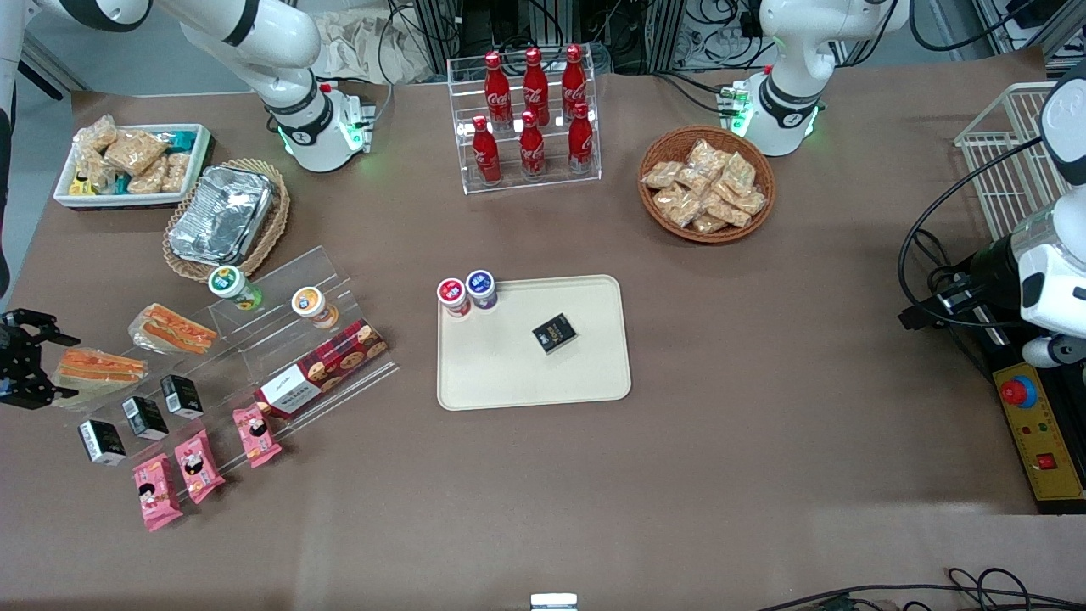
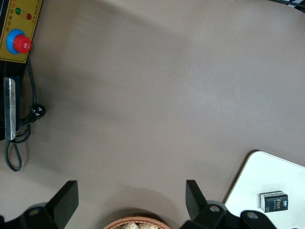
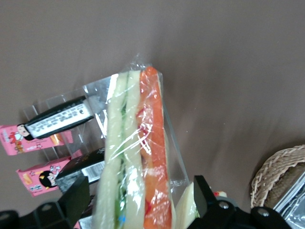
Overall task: Place sandwich on tray
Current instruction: 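Grasp the plastic-wrapped carrot-and-cucumber sandwich with the right gripper, then lift the wrapped sandwich off the rack with the right gripper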
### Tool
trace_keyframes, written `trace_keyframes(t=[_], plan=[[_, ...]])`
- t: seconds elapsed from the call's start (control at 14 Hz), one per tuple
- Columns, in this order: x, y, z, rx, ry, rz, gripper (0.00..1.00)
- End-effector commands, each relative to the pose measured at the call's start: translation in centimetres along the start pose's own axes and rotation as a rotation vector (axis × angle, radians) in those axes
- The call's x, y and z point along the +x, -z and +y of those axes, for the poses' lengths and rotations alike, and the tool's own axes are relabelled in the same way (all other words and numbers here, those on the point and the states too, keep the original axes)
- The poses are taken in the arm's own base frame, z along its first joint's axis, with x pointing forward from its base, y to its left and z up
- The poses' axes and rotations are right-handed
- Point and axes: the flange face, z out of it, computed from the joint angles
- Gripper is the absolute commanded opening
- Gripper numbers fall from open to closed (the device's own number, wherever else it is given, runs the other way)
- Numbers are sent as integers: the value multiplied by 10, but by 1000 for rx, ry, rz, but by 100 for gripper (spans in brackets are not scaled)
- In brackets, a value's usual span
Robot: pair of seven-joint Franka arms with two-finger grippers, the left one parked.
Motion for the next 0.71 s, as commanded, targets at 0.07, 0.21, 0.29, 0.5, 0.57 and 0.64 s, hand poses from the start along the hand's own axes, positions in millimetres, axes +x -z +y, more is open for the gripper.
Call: trace_keyframes(t=[0.07, 0.21, 0.29, 0.5, 0.57, 0.64], plan=[[-1, -2, 3, 42, -29, -22, 79], [-1, 1, 3, 46, -25, -21, 57], [-3, 3, 2, 49, -20, -23, 49], [-13, 32, -1, 79, 33, 0, 37], [-16, 42, -1, 89, 68, 8, 37], [-17, 51, -2, 102, 95, 19, 37]])
